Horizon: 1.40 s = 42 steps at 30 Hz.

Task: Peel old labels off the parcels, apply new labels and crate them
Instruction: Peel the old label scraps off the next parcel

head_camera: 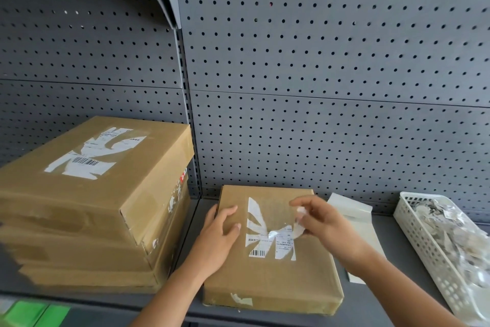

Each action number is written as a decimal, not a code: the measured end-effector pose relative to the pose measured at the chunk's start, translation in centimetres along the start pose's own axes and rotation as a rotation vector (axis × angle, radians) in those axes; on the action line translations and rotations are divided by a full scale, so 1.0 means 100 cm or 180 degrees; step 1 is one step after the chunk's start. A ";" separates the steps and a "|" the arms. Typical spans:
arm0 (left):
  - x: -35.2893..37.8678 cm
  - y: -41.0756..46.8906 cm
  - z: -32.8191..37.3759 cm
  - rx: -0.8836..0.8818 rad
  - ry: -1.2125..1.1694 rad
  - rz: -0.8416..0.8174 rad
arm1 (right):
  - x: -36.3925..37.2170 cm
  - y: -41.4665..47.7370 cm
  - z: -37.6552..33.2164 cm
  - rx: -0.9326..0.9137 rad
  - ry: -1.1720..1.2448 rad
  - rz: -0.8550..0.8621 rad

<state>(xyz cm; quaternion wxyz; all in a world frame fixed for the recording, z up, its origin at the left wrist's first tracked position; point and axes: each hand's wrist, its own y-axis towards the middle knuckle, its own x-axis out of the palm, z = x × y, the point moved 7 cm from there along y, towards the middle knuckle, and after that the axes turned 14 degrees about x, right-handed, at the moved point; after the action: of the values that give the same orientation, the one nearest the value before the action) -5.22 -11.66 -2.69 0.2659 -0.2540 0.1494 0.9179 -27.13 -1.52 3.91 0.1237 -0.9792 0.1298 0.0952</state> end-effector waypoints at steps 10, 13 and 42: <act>0.000 0.000 0.001 -0.0022 0.0026 0.0011 | 0.039 0.016 0.007 -0.0075 -0.1759 -0.0368; 0.000 0.000 0.001 -0.0017 0.0039 0.0011 | 0.044 0.019 0.010 -0.0232 -0.2063 -0.0409; 0.001 0.004 -0.010 0.0056 0.0067 0.0058 | 0.038 0.019 0.005 -0.0612 -0.2558 -0.0089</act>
<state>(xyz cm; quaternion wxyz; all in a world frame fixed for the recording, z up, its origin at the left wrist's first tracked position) -5.12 -12.42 -3.54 0.2582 -0.2598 0.1627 0.9162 -24.15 -4.02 2.19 0.0738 -0.8729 0.0484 0.4799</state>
